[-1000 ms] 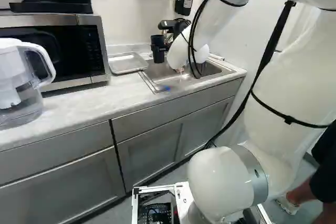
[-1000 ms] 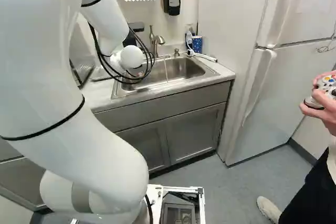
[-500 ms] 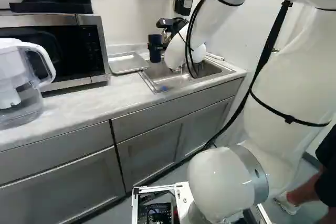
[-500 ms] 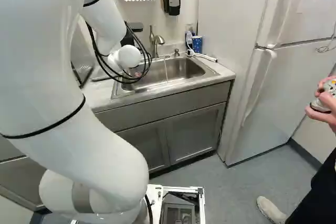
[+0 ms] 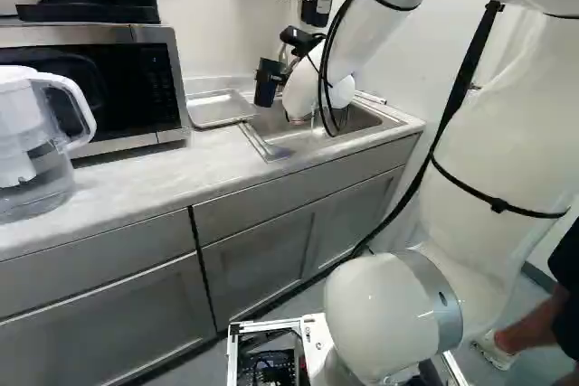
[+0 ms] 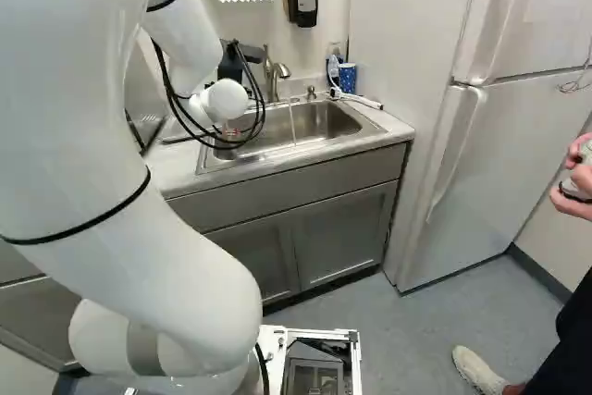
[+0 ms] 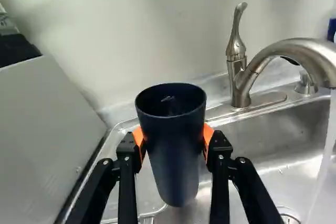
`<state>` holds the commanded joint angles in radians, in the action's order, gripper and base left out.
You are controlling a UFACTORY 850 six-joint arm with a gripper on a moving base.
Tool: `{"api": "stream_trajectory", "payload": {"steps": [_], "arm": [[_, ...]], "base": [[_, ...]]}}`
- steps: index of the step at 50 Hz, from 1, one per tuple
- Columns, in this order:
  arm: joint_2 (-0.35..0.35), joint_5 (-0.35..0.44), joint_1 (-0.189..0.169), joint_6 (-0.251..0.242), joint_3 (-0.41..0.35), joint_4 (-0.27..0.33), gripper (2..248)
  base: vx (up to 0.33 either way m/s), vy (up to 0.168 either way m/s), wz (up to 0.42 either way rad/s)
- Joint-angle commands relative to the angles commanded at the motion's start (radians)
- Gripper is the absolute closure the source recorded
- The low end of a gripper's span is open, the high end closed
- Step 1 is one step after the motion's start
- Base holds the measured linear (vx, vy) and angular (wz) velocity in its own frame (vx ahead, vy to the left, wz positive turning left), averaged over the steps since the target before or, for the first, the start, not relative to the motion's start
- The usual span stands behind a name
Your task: Rinse the cup and place it in the tray
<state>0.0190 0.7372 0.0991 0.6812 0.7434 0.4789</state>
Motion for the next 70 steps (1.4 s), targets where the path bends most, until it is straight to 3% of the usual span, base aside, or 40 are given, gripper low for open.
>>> {"api": "stream_trajectory", "payload": {"steps": [70], "arm": [[0.0, 0.0, 0.0, 0.736, 0.0, 0.0, 126]], "base": [[0.0, 0.0, 0.0]]}}
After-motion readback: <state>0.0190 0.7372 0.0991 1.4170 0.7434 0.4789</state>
